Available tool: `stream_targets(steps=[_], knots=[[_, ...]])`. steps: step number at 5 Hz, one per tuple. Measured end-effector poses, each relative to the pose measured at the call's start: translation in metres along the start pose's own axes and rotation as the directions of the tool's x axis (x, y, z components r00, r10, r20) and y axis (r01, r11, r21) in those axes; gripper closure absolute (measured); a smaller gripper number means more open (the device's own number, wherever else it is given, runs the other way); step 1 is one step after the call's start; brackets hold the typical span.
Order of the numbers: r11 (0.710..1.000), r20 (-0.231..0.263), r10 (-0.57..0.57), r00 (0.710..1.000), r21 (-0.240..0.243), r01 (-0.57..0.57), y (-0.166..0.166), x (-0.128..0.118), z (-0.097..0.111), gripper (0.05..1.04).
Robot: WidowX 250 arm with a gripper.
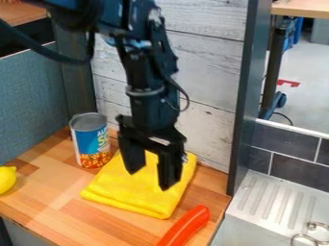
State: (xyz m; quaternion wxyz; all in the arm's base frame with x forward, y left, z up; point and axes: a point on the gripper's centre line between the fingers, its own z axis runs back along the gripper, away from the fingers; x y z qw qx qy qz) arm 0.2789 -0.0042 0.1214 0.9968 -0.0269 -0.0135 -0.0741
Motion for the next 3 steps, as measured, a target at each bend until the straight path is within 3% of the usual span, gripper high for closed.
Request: stream_targets(steps=[1, 2, 3], knots=[[0.998, -0.069, 0.06, 0.996, 0.034, -0.058, 0.042, -0.023, 0.008, 0.075], [0.994, -0.104, 0.109, 0.989, 0.038, -0.105, 0.079, -0.045, 0.01, 0.075], [0.997, -0.127, 0.076, 0.989, 0.007, -0.076, 0.105, -0.051, 0.005, 0.075]])
